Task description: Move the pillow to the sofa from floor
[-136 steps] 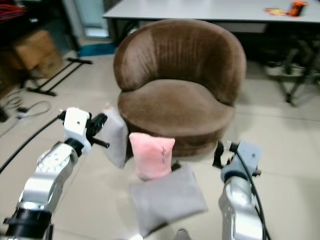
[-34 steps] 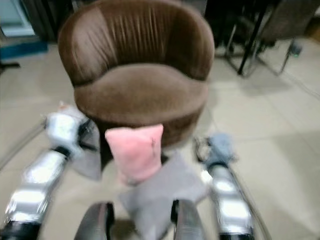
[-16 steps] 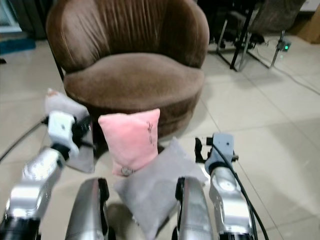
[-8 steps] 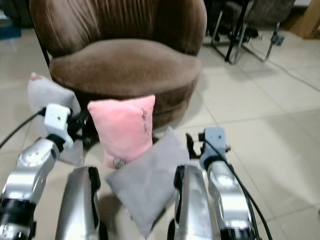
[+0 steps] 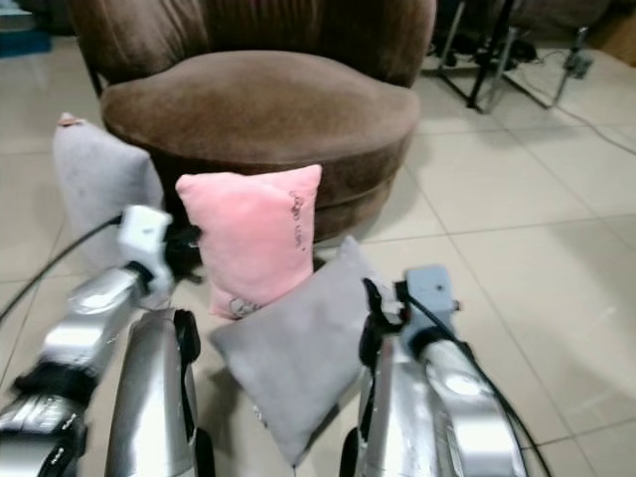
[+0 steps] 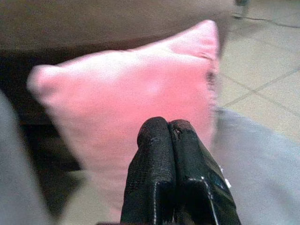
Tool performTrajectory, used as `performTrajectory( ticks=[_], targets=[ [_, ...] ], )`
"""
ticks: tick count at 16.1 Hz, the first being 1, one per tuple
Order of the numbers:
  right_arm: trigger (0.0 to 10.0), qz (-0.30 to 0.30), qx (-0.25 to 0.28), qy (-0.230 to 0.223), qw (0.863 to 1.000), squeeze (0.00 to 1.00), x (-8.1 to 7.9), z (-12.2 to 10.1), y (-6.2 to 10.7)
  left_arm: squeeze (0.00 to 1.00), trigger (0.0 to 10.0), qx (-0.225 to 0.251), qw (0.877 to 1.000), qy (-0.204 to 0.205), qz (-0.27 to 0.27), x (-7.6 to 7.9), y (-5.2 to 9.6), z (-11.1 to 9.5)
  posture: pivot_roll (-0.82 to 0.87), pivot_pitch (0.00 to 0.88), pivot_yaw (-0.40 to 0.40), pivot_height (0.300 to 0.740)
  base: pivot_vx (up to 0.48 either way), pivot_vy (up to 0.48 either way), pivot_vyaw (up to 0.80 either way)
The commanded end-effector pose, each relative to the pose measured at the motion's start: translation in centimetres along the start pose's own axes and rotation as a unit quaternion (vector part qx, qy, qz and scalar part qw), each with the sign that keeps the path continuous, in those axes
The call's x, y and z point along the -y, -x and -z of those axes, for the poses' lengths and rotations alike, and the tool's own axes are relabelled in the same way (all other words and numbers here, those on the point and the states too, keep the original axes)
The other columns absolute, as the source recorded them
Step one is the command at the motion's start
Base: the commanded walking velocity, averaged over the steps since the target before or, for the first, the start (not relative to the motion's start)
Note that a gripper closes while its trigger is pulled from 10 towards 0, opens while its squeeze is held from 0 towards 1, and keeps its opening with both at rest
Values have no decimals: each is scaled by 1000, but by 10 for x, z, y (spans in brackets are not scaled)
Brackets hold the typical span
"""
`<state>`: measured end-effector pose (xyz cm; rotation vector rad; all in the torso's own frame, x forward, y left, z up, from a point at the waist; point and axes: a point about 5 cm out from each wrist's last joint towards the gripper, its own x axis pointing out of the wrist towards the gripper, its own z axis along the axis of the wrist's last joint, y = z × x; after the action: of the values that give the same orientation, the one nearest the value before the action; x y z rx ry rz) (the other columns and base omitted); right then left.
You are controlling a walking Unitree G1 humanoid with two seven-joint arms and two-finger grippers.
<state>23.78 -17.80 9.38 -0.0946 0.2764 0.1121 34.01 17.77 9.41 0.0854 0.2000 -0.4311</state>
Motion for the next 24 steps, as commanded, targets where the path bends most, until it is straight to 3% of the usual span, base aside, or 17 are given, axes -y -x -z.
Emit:
performTrajectory(
  ticks=[1, 5, 10, 13, 14, 16, 20, 21, 24],
  targets=[
    [10000, 8, 15, 0, 1000, 0, 7, -11, 4, 961, 10000, 15, 1000, 1, 22, 3, -7, -9, -154, 0, -14, 300, 0, 0, 0],
    [10000, 18, 25, -5, 1000, 0, 12, -24, 23, 1000, 10000, 13, 999, -1, 43, 8, -23, -18, -207, 0, -19, 300, 0, 0, 0],
    [10000, 20, 17, -1, 1000, 0, 17, -41, 60, 1000, 10000, -40, 996, 61, 41, 6, -33, -15, -295, 36, -26, 300, 0, 0, 0],
    [10000, 22, 7, 7, 1000, 0, 16, -46, 70, 1000, 10000, -53, 997, 23, 55, 18, -43, -22, -316, 81, -36, 300, 0, 0, 0],
    [10000, 24, 2, 6, 1000, 0, 15, -46, 73, 0, 10000, -65, 996, 0, 67, 25, -45, -20, -320, 104, -36, 300, 0, 0, 0],
    [10000, 28, -4, 2, 1000, 0, 12, -49, 84, 0, 10000, -83, 993, -30, 84, 37, -49, -17, -334, 138, -29, 300, 0, 0, 0],
    [10000, 46, -5, -6, 999, 0, 7, -56, 102, 0, 10000, -117, 989, -74, 54, 38, -50, -11, -350, 187, -23, 300, 0, 0, 0],
    [10000, 50, -5, -8, 999, 0, 8, -56, 104, 1000, 10000, -121, 988, -81, 56, 39, -51, -11, -353, 198, -24, 300, 0, 0, 0],
    [10000, 51, -4, -8, 999, 0, 12, -54, 109, 1000, 10000, -134, 988, -58, 55, 46, -53, -8, -382, 230, -36, 300, 0, 0, 0]
  ],
)
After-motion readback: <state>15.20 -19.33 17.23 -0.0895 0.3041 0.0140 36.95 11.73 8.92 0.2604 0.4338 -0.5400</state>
